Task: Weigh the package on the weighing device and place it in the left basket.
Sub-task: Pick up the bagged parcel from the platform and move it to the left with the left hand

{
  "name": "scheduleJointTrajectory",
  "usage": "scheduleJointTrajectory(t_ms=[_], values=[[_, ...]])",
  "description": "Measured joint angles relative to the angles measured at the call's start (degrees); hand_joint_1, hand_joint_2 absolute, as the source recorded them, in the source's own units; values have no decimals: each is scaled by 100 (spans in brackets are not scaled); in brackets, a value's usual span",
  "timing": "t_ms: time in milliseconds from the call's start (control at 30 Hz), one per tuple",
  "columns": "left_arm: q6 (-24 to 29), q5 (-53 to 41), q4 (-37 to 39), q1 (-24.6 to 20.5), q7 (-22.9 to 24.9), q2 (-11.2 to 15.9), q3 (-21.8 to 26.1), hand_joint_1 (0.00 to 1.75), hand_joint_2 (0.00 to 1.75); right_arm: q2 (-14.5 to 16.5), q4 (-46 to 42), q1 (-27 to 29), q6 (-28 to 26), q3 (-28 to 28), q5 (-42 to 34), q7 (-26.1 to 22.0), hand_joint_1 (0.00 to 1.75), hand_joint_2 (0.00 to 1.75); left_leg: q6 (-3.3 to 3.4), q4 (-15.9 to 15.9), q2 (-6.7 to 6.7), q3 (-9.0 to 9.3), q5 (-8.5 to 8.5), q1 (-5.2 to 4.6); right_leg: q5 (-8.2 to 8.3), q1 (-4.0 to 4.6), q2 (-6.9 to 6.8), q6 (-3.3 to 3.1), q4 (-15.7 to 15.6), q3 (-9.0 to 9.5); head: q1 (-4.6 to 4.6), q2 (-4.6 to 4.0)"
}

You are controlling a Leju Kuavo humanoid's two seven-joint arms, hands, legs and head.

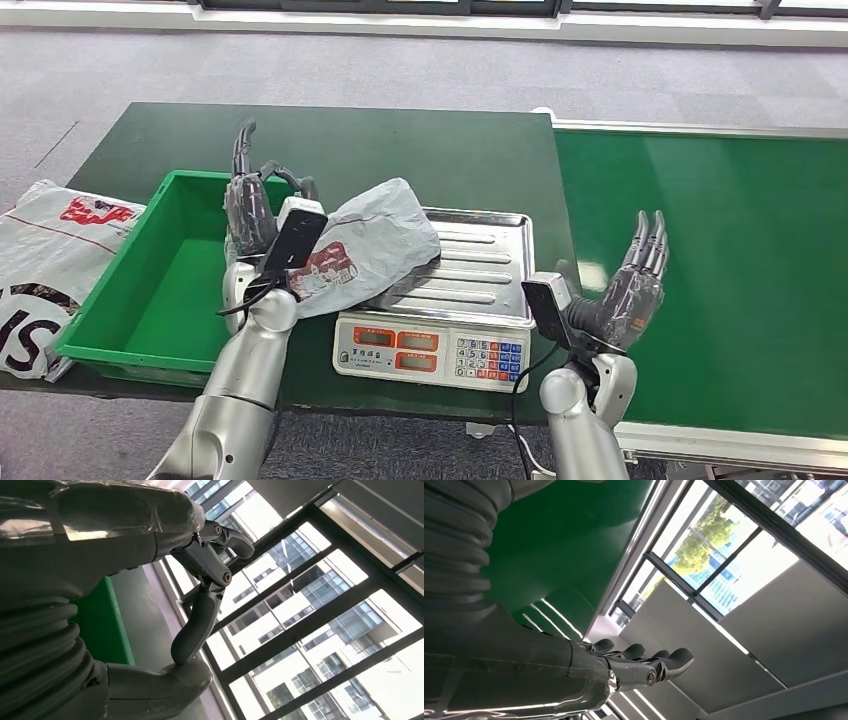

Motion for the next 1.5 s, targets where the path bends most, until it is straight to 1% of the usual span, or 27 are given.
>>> scheduleJointTrajectory(t_ms=[367, 500, 767, 1000, 1167, 1300, 1433, 1500], values=[[-65, 0, 290, -105, 15, -5, -200, 0, 175, 2, 99, -24, 0, -33, -23, -92, 0, 175, 0, 0, 0, 0, 0, 0, 0, 0, 0, 0, 0, 0, 0, 0], [-81, 8, 437, -193, 48, -13, -253, 0, 0, 5, 148, -40, 0, -44, -51, -143, 0, 175, 0, 0, 0, 0, 0, 0, 0, 0, 0, 0, 0, 0, 0, 0], [-30, 116, 979, -483, 106, -34, -334, 0, 0, 36, 286, -100, 0, -246, -25, -465, 0, 175, 0, 0, -2, 0, 0, 0, 1, 0, -2, 1, 0, 1, -1, 0], [2, 131, 1571, -767, 252, -46, -379, 0, 0, 42, 355, -110, 0, -365, -8, -573, 0, 175, 0, 0, -2, -1, 0, 0, 1, 0, -1, 1, 0, 0, 0, 0], [66, 170, 2042, -995, 264, -44, -379, 0, 0, 58, 418, -146, 0, -485, 10, -668, 0, 175, 0, 0, -2, -2, 0, 0, 1, 0, -1, 1, 0, 1, 0, 0], [62, 20, 2294, -1080, 410, -40, -381, 0, 175, 65, 452, -163, 0, -557, 20, -702, 0, 175, 0, 0, -3, -3, 1, 0, 1, 0, -2, 1, 0, 1, 0, 0], [204, -514, 2665, -1161, 938, -20, -472, 0, 175, 72, 480, -202, 0, -570, 20, -722, 0, 175, 0, 0, -2, -4, 1, 0, 1, 0, -2, 1, 0, 0, 0, 0], [338, -706, 2828, -1176, 1104, 3, -525, 0, 175, 77, 489, -222, 0, -575, 21, -721, 0, 175, 0, 0, -2, -3, 1, 0, 1, 0, -1, 1, 0, 0, 0, 0]])
